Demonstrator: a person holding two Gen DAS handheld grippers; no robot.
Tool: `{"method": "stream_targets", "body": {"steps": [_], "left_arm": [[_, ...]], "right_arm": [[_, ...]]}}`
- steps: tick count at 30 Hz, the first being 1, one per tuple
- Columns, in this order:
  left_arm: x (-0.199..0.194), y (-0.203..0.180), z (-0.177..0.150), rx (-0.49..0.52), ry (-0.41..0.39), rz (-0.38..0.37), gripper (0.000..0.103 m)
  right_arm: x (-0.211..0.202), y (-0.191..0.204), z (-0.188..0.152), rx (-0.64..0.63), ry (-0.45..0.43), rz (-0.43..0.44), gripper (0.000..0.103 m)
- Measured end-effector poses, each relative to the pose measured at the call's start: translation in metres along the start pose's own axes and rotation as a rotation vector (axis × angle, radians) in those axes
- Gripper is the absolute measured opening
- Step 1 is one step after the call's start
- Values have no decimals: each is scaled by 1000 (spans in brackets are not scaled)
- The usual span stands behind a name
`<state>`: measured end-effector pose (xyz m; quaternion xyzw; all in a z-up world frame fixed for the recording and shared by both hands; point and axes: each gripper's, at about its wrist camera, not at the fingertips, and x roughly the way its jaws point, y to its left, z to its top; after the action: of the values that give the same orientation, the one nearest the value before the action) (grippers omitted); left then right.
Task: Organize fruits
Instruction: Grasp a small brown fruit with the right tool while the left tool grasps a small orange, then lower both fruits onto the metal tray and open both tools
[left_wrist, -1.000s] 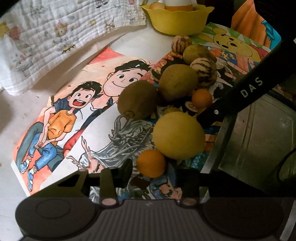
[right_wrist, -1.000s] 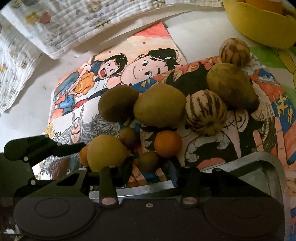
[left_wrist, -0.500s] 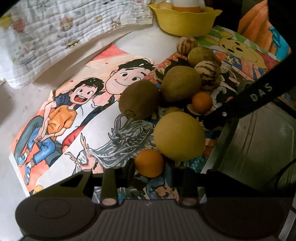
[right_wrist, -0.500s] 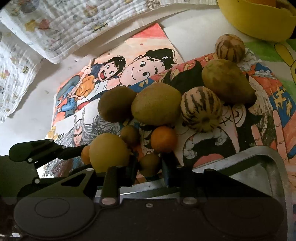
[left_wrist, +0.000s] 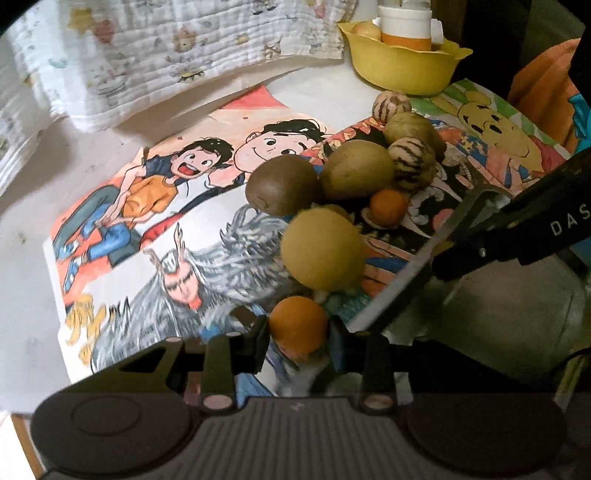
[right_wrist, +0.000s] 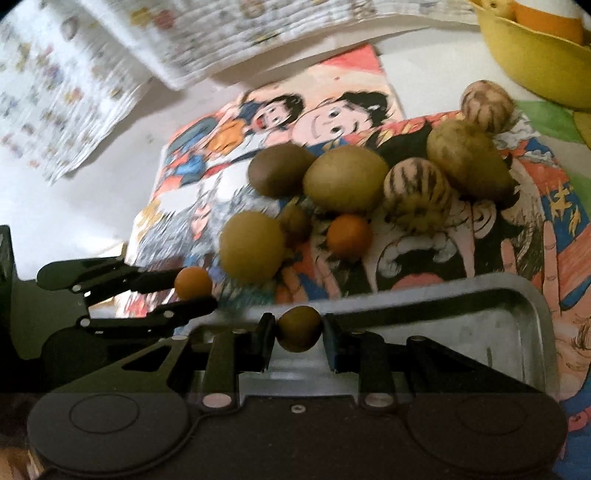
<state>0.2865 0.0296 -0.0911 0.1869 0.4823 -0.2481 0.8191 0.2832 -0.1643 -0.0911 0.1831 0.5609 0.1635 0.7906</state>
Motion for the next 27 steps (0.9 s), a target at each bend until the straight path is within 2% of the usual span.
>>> {"method": "stream_targets", "body": {"steps": [8,16,27], "left_arm": [[-26,-39,-31,-79,4,9,37],[-42,-85,-64,-162,29,2,37],[-52,-119,-85,-164,73,25,37]], "right_arm": [[-20,7,-30,-152,66,39,30],[-36,14,-69,-347,105,33,30],[-37,19,-108,-524,170,7,30]]}}
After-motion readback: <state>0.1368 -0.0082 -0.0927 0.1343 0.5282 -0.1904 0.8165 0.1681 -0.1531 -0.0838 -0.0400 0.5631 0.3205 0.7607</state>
